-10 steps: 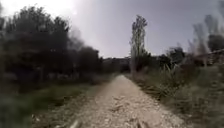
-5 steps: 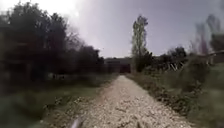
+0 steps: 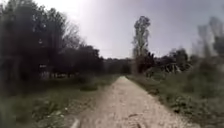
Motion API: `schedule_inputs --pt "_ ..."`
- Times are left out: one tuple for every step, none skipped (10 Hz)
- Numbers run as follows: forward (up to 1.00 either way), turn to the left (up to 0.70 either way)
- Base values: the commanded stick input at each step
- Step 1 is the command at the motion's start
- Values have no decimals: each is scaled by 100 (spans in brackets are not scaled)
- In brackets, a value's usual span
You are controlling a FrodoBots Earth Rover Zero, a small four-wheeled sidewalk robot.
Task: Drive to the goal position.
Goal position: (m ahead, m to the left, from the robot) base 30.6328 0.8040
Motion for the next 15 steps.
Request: schedule_inputs --pt "100 0" --pt "100 0" --pt "100 0" --pt "100 -3" --pt "100 -10" --pt "100 -16" --pt "100 -26" --pt "100 -36" --pt "100 -23" --pt "100 -9" --pt "100 0" --pt "100 0" --pt "100 0" --pt "100 0" --pt "100 0"
